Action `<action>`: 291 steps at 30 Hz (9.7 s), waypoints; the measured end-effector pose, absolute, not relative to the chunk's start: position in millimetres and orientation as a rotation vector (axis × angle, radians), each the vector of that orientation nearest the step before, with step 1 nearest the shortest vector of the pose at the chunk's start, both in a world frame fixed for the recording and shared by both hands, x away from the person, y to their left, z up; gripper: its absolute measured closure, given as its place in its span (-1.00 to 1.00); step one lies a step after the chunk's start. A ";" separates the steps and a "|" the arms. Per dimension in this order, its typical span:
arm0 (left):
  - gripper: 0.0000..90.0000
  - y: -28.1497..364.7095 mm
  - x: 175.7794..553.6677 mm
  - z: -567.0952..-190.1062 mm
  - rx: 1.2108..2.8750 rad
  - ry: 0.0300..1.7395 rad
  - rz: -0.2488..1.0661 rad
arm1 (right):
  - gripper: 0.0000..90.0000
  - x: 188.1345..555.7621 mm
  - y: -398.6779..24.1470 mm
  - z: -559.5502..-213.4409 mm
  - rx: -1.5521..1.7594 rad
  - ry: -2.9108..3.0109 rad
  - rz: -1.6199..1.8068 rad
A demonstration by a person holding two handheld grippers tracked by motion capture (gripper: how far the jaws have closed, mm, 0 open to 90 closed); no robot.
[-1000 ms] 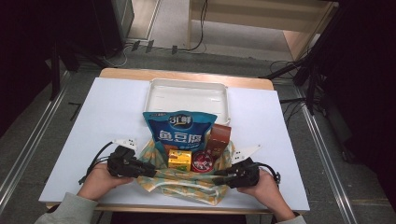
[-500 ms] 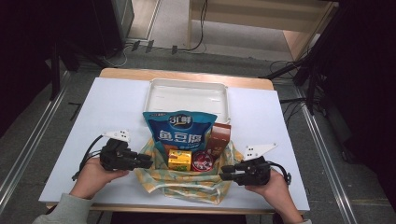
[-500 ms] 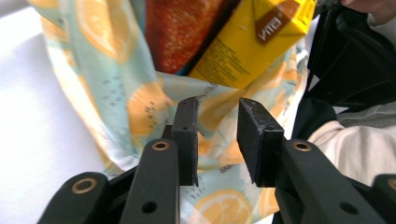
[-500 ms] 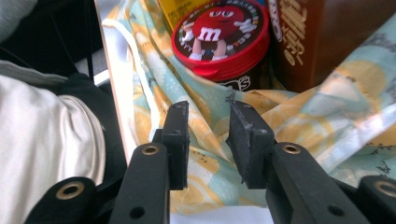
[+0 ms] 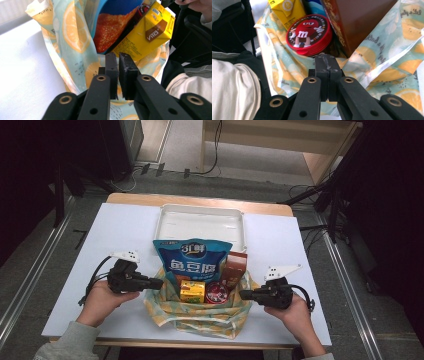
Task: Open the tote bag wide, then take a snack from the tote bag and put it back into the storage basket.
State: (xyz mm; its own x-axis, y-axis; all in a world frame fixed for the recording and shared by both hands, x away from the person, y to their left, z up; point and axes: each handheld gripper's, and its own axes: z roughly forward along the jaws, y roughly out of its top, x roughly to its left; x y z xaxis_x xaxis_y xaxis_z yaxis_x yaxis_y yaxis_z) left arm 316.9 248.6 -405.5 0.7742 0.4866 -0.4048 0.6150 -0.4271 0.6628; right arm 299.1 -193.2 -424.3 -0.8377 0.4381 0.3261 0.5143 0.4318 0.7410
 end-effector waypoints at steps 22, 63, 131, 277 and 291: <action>0.93 245.5 334.5 -430.4 2.110 0.875 -0.171 | 1.00 330.9 -189.2 -447.1 -0.905 -2.603 -1.312; 0.96 252.8 351.3 -464.8 2.157 0.993 -0.176 | 1.00 347.8 -196.3 -479.9 -1.014 -2.611 -1.170; 0.89 218.3 393.1 -454.2 2.112 0.882 -0.232 | 1.00 389.7 -178.0 -455.9 -0.964 -2.616 -1.396; -0.01 222.5 336.0 -328.4 2.104 0.727 -0.058 | 0.02 397.8 -210.2 -455.1 -1.318 -2.627 -1.357; 0.02 210.6 341.8 -328.7 2.095 0.704 -0.054 | 0.02 396.2 -209.6 -454.5 -1.321 -2.634 -1.347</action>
